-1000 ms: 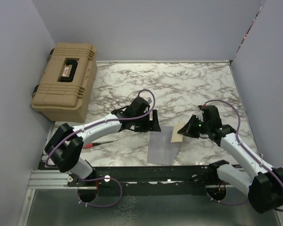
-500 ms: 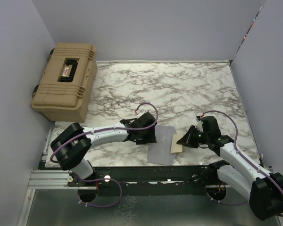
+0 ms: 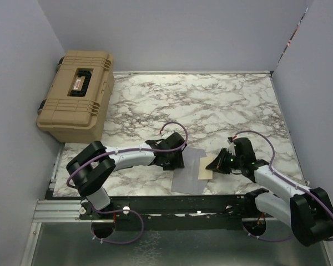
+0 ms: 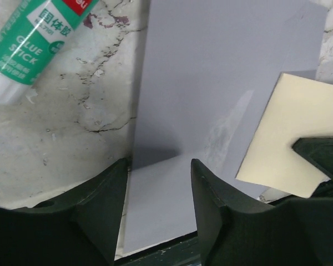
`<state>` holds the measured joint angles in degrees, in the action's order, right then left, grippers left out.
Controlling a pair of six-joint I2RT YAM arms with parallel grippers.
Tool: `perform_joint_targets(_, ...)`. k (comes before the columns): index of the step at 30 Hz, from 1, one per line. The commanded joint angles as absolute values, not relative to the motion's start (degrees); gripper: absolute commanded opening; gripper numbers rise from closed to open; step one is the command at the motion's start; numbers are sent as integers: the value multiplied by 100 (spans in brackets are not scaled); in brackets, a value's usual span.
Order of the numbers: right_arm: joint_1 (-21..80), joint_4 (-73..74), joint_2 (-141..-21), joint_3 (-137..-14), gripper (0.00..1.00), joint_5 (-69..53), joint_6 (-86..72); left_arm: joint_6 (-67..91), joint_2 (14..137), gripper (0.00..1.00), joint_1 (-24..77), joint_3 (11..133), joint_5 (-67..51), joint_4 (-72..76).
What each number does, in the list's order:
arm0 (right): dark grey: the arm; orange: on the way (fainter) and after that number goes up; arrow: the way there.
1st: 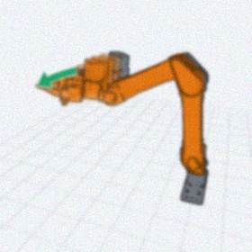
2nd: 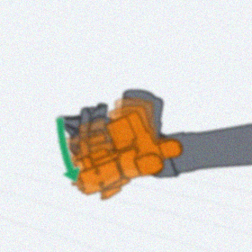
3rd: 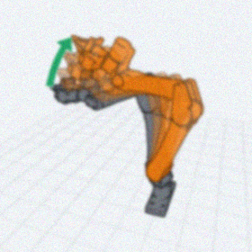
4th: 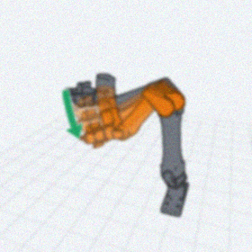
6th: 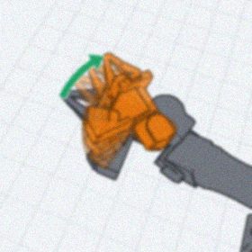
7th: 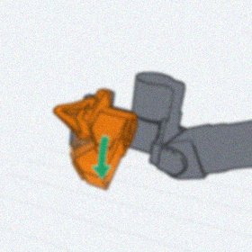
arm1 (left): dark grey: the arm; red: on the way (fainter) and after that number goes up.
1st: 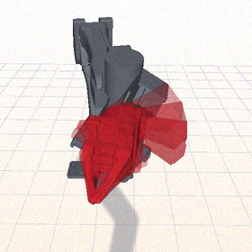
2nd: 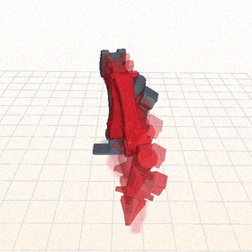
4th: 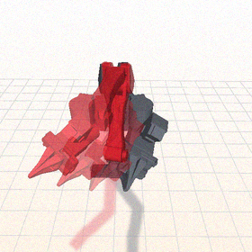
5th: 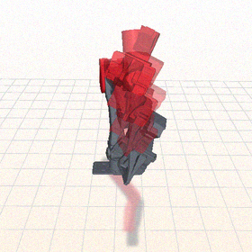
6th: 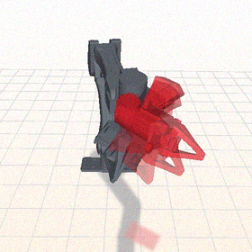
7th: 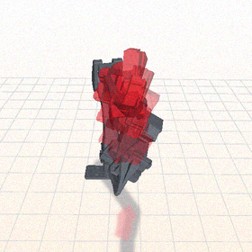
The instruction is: Place the letter into the envelope and seal it
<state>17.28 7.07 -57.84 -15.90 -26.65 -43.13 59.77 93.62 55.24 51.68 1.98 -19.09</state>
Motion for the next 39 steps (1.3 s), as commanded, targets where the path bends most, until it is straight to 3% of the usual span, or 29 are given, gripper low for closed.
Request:
perform_joint_targets(1, 1907, 521, -6024, -1683, 1, -2496, -4262, 5951, 9771, 49, 5564, 5112, 61, -2075)
perform_joint_targets(21, 2557, -467, -6950, -2044, 1, -1904, -4765, 6168, 9722, 45, 5564, 5101, -385, -1260)
perform_joint_targets(35, 2542, 116, -7462, -3184, 0, -925, -4194, 5470, 10544, 48, 4850, 6515, -338, -1274)
perform_joint_targets(39, 2494, 314, -7877, -3655, 0, -805, -4032, 4999, 10821, 53, 4642, 7126, -308, -1695)
